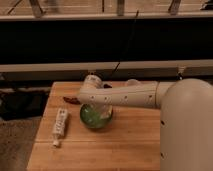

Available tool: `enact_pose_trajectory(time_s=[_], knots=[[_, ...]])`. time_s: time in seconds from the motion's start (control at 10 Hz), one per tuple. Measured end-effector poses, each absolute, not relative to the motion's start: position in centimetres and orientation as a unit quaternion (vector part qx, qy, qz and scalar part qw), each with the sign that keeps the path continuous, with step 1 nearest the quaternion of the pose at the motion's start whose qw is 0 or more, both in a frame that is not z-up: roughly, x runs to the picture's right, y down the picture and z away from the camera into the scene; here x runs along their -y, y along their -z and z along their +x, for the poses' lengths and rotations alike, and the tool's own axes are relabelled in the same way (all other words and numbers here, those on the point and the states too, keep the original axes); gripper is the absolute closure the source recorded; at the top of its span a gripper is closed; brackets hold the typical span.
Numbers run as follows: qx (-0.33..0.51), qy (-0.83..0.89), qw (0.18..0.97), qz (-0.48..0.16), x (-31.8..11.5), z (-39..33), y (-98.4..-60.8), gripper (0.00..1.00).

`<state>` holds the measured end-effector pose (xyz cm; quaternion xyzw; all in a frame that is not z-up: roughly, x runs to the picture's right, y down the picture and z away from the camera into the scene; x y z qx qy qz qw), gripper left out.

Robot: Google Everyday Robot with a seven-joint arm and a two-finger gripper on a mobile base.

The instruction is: Place the white sponge in the ceramic bowl

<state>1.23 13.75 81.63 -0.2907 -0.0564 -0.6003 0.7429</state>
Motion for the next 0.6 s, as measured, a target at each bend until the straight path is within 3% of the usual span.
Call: enact_pose_trajectory(time_s=[0.6], knots=[[0.158, 0.582, 0.749, -0.274, -12.0, -0.9, -82.5, 1.00]])
